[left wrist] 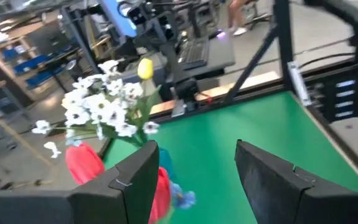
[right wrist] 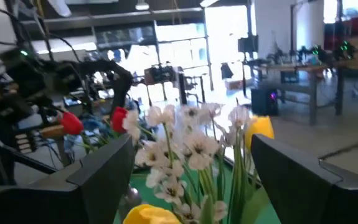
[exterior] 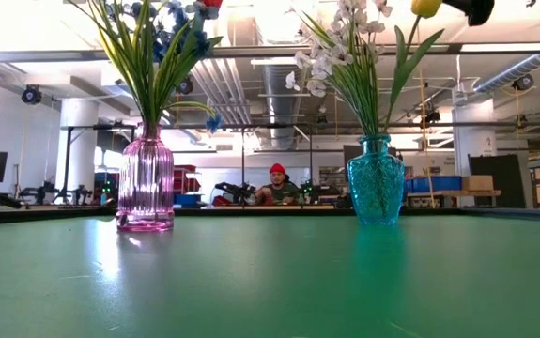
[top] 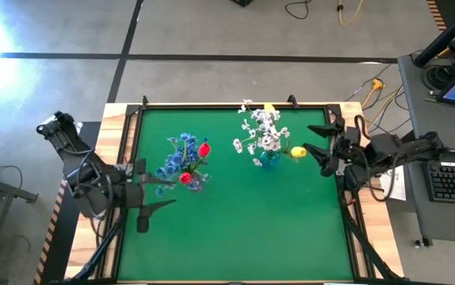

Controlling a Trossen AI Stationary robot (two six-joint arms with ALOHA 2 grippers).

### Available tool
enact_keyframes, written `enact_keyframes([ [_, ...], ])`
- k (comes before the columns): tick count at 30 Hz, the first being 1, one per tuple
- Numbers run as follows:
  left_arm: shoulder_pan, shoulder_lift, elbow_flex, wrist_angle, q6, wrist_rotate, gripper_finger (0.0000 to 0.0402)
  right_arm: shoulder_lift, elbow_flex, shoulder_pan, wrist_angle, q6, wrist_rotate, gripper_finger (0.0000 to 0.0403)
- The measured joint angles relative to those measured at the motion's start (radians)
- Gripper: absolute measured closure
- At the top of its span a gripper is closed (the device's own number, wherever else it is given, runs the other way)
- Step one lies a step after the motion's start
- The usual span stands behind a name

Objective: Sort flowers into vase by color
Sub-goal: Return to Home Position

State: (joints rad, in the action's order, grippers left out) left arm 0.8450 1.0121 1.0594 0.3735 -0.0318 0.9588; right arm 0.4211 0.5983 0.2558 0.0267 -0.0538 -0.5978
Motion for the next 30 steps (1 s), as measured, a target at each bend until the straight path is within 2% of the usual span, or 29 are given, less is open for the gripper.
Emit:
enact_keyframes([
  [6, 0.077, -0.072, -0.037, -0.048, -0.018, 0.0, 0.0202, -0.047, 0.0, 0.0, 0.0, 0.044, 0.009, 0.0083],
  [12, 0.178, -0.14, -0.112, -0.054, 0.0, 0.0, 0.0202, -0.13, -0.006, 0.0, -0.034, 0.052, 0.177, 0.0083],
  [17, 0.254, -0.188, -0.221, -0.145, -0.002, 0.001, 0.0202, -0.204, -0.049, 0.0, -0.058, 0.041, 0.232, 0.0083],
  [22, 0.292, -0.255, -0.354, -0.261, 0.008, 0.085, 0.0202, -0.278, -0.115, 0.0, -0.055, 0.005, 0.237, 0.0083],
  [30, 0.291, -0.406, -0.537, -0.346, 0.04, 0.09, 0.0202, -0.357, -0.18, 0.0, -0.053, -0.03, 0.237, 0.0083],
])
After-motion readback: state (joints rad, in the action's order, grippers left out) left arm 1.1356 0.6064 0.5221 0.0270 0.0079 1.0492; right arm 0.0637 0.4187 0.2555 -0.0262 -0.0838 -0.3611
